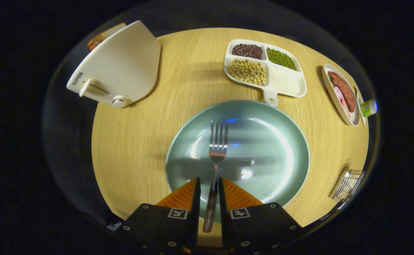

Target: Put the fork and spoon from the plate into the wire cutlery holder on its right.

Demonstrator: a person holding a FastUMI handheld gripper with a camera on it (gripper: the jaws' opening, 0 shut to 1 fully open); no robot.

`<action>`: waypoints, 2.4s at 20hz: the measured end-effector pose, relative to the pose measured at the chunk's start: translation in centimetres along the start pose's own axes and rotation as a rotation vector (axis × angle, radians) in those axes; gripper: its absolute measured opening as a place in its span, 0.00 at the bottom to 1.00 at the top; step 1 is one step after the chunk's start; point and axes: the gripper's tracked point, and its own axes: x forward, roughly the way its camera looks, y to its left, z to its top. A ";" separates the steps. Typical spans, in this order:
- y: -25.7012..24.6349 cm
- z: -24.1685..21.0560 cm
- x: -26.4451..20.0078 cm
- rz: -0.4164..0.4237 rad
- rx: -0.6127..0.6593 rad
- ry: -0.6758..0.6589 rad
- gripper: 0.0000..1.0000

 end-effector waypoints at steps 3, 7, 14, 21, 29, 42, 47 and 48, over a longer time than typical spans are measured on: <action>-0.3 -0.1 0.7 -0.014 0.002 0.019 0.13; -0.5 0.0 0.7 0.014 0.002 0.009 0.05; -3.1 0.8 -2.6 0.015 0.001 -0.119 0.03; -8.8 -0.5 -8.9 0.022 0.047 -0.230 0.03; -20.1 -5.3 -12.8 -0.017 0.190 -0.266 0.03; -32.2 -11.7 -15.5 -0.080 0.262 -0.278 0.03; -33.2 -13.0 -14.6 -0.059 0.254 -0.242 0.04; -33.3 -13.1 -14.5 -0.055 0.255 -0.240 0.04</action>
